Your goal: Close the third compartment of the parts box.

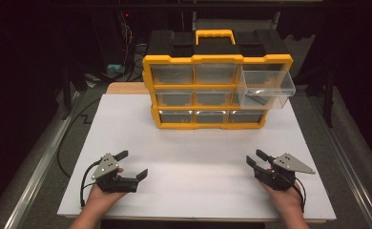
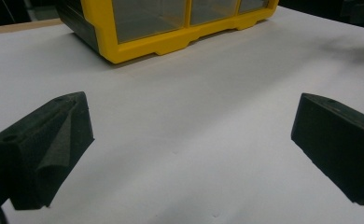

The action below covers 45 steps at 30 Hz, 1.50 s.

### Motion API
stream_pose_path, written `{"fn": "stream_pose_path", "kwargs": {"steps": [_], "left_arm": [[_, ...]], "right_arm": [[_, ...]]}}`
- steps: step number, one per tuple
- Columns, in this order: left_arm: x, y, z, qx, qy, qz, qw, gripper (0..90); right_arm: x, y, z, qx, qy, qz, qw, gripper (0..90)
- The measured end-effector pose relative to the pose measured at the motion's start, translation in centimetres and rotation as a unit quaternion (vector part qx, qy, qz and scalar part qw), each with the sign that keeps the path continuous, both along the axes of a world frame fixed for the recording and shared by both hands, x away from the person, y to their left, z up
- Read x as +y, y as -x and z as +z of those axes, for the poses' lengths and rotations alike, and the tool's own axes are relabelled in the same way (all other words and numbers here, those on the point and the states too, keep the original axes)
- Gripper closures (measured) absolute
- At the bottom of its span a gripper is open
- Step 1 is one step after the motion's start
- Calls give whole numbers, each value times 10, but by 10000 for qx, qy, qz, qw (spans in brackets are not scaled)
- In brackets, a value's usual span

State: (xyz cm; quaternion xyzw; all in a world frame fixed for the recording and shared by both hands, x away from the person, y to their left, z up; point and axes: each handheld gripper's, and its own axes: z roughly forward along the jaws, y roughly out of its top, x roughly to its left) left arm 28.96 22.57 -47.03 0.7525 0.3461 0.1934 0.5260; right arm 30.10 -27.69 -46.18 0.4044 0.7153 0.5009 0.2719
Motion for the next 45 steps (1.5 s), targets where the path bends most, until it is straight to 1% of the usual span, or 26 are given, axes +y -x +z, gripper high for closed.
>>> {"fn": "stream_pose_path", "kwargs": {"steps": [3, 5, 8, 10, 11, 14, 17, 19, 21, 22, 24, 27, 32, 38, 45], "left_arm": [[0, 0, 0, -6, -1, -7, 10000, 2], [0, 0, 0, -9, -6, -5, 10000, 2], [0, 0, 0, -8, -8, -13, 10000, 2], [-1, 0, 0, -11, -7, -16, 10000, 2], [-1, 0, 0, -11, -7, -20, 10000, 2], [-1, 1, 0, -13, -7, -25, 10000, 2], [-1, 1, 0, -20, 7, -27, 10000, 2], [-1, 0, 0, -21, 18, -42, 10000, 2], [-2, -1, -1, -15, -13, -55, 10000, 2], [-2, -1, -1, -16, -16, -59, 10000, 2], [-1, -2, -1, -26, 15, -56, 10000, 2], [-2, -2, -1, -24, 50, -58, 10000, 2], [-2, -1, -1, -45, 39, -88, 9999, 2], [-2, -1, 0, -54, 64, -89, 9999, 2], [-2, 0, 0, -63, 71, -119, 9999, 2]], "right_arm": [[0, 1, 0, -17, 6, -8, 10000, 670], [0, 1, 1, -9, 55, -45, 10000, 741], [0, 2, 2, 48, 146, -134, 9998, 894], [0, 2, 3, 55, 115, -152, 9998, 900], [0, 2, 3, 44, 154, -181, 9997, 900], [1, 2, 3, 8, 165, -177, 9997, 900], [2, 3, 4, -47, 103, -171, 9998, 900], [3, 3, 5, -118, 110, -173, 9997, 900], [4, 1, 6, -140, 91, -154, 9997, 900], [5, 1, 7, -109, 83, -172, 9998, 900], [7, -2, 8, -128, 55, -151, 9998, 900], [11, -3, 13, -189, 66, -140, 9997, 900], [17, -6, 22, -337, 48, -130, 9993, 900], [18, -10, 35, -470, 19, -172, 9987, 900], [19, -14, 53, -647, -5, -200, 9977, 900]]}}
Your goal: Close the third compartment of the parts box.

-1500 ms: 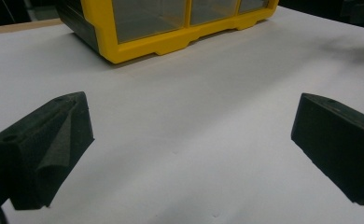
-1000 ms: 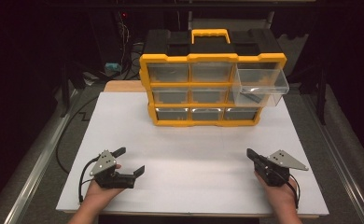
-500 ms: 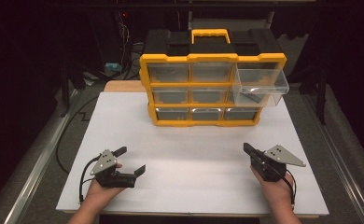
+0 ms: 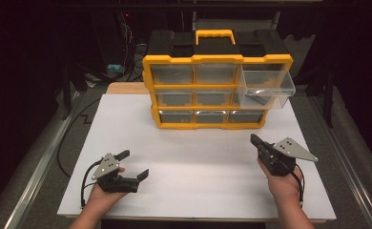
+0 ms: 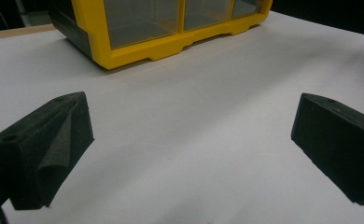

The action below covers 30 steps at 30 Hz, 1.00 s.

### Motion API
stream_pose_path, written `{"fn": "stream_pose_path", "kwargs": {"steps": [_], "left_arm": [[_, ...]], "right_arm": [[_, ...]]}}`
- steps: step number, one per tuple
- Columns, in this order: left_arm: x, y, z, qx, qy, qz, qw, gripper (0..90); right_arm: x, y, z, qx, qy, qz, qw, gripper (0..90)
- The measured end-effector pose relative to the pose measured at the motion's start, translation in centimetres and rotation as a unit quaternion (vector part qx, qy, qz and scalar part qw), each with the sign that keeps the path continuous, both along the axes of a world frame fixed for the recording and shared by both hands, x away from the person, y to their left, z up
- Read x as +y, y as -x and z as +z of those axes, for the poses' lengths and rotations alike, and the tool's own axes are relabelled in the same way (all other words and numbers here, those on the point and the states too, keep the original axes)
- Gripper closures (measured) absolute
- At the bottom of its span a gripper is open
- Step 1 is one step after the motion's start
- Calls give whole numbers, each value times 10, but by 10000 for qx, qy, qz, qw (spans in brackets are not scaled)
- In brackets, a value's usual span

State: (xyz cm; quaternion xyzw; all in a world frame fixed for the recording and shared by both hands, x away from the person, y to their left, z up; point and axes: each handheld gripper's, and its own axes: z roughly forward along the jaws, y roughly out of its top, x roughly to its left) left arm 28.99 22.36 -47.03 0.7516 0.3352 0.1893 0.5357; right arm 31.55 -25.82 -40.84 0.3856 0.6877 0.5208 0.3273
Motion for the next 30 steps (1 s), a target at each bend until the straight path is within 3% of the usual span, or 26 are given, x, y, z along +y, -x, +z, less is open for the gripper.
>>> {"fn": "stream_pose_path", "kwargs": {"steps": [13, 30], "left_arm": [[0, 0, 0, -7, 21, -24, 10000, 2], [0, 1, 1, -40, 41, -38, 10000, 2]], "right_arm": [[0, -2, 33, -334, -15, -34, 9994, 900], [4, -5, 65, -681, -5, -12, 9977, 900]]}}
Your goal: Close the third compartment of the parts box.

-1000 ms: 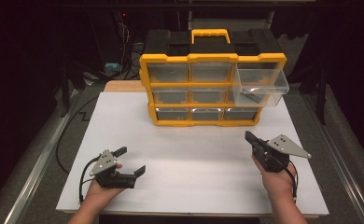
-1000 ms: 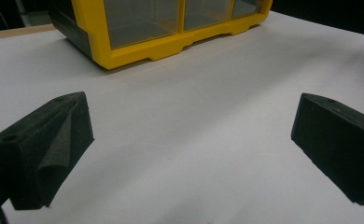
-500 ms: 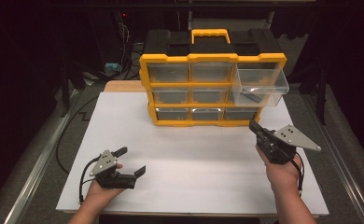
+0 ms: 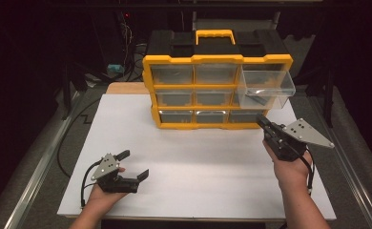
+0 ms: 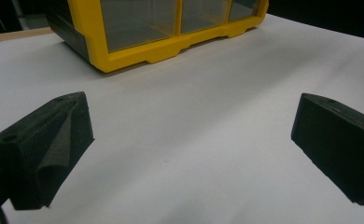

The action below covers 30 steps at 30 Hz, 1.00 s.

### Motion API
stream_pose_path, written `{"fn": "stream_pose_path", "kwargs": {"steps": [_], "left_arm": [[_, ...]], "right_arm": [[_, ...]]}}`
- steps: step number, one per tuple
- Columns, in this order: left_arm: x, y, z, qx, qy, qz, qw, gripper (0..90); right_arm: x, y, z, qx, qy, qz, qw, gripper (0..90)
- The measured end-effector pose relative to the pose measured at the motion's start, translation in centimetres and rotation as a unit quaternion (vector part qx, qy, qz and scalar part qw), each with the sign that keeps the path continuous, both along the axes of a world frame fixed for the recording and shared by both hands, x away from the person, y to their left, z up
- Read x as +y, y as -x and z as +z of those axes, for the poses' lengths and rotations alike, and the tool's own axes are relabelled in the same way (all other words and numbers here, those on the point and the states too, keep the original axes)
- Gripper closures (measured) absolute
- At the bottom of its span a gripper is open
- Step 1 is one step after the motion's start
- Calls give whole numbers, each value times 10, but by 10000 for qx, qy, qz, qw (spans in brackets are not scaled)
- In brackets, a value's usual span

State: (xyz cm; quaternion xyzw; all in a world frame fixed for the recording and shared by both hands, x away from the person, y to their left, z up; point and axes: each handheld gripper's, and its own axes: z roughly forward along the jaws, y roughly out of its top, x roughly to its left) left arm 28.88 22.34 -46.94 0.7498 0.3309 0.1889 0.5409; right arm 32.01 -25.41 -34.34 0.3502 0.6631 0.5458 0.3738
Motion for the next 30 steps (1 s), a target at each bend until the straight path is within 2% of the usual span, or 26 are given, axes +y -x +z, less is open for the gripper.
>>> {"fn": "stream_pose_path", "kwargs": {"steps": [21, 30], "left_arm": [[0, 1, 1, -28, -13, -36, 10000, 2], [0, 2, 1, -30, -9, -37, 10000, 2]], "right_arm": [[1, -7, 32, -350, -13, -171, 9992, 900], [-1, -11, 41, -409, -49, -259, 9988, 900]]}}
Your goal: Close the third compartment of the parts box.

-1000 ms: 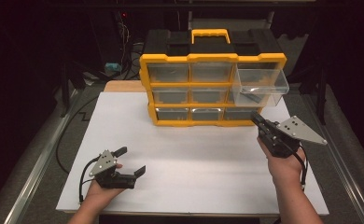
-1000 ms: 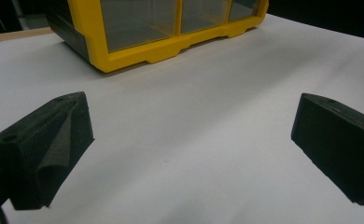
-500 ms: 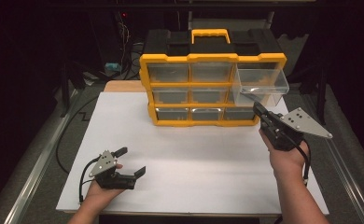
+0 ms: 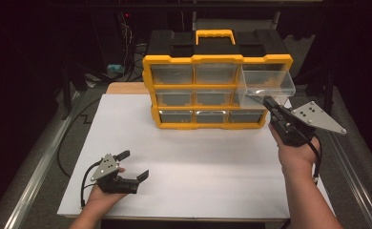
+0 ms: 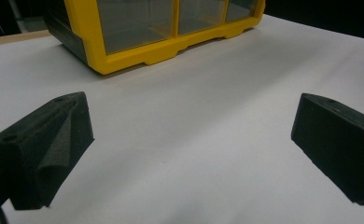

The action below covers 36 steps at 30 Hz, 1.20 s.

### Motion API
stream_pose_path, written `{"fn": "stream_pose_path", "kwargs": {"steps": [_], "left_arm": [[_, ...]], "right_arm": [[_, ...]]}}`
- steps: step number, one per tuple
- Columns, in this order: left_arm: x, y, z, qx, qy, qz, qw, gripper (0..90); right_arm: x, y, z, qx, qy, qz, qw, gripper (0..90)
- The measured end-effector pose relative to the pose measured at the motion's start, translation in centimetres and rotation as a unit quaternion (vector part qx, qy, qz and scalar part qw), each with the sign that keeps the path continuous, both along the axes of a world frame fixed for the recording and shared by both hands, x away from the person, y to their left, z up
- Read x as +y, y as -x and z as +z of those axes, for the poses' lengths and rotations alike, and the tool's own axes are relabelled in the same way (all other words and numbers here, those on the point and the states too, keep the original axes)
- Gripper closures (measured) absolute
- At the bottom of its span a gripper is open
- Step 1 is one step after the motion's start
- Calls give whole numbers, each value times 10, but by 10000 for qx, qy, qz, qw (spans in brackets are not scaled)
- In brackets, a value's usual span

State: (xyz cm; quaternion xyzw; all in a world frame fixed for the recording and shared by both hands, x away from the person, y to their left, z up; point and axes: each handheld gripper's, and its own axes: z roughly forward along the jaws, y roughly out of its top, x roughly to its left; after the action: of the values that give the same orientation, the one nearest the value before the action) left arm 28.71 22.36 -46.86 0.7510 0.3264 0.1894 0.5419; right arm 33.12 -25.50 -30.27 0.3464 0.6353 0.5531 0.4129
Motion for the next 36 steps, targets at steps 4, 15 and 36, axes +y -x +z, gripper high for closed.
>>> {"fn": "stream_pose_path", "kwargs": {"steps": [4, 15, 36], "left_arm": [[0, 0, 0, -5, 4, 5, 10000, 2], [0, 0, 0, -14, 21, 3, 10000, 2], [0, 1, 0, -5, -10, -21, 10000, 2]], "right_arm": [[0, -4, 2, -2, -11, -23, 10000, 900], [-2, -14, 6, 10, -15, -114, 9999, 900], [0, -40, 11, 90, 81, -291, 9995, 900]]}}
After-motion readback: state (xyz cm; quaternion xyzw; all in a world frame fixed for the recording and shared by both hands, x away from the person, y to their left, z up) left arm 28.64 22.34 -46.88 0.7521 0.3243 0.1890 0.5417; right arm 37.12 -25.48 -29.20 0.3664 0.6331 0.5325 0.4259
